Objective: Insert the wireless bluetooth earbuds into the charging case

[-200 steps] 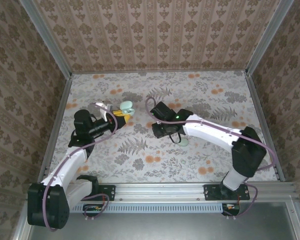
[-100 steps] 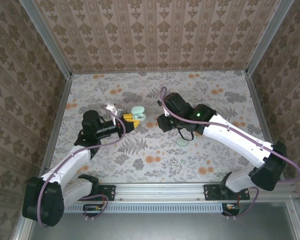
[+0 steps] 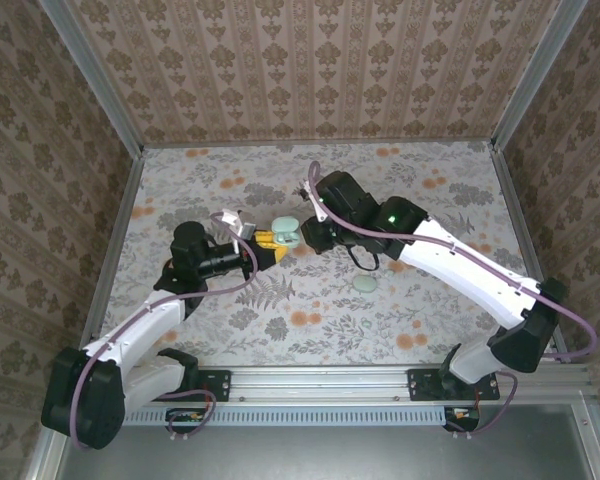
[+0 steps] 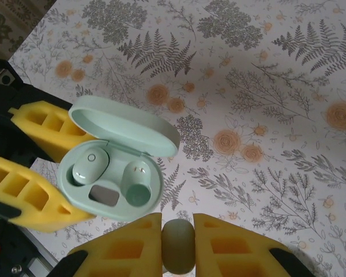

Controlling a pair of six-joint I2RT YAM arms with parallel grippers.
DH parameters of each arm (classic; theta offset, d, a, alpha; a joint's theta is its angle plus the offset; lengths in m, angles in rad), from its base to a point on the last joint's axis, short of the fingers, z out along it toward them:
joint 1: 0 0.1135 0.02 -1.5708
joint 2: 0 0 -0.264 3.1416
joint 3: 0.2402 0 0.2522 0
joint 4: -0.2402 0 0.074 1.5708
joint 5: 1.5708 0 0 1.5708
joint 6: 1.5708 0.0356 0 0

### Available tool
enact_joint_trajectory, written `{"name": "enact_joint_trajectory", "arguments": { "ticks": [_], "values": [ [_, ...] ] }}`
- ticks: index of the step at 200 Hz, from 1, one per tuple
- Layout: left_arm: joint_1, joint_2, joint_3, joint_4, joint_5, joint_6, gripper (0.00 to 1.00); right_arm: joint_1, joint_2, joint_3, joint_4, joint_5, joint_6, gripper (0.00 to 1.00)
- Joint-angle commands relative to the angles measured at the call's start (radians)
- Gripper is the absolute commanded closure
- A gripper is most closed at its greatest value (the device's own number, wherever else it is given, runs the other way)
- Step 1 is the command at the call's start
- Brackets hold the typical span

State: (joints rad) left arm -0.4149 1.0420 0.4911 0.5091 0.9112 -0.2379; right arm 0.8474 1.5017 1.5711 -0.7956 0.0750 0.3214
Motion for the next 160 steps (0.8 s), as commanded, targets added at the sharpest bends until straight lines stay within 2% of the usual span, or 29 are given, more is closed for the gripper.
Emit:
{"name": "enact_joint_trajectory", "arguments": {
  "ticks": [1,160],
  "values": [
    [-0.012,-0.003,0.004,0.043,0.005,0.023,0.87,0.003,0.023,0.053,-0.038,-0.008,-0.038,0.83],
    [-0.034,-0.008,0.004,0.050,0.005,0.031,0.87,0.008,0.118,0.116,-0.067,-0.059,-0.089,0.83]
  ]
}}
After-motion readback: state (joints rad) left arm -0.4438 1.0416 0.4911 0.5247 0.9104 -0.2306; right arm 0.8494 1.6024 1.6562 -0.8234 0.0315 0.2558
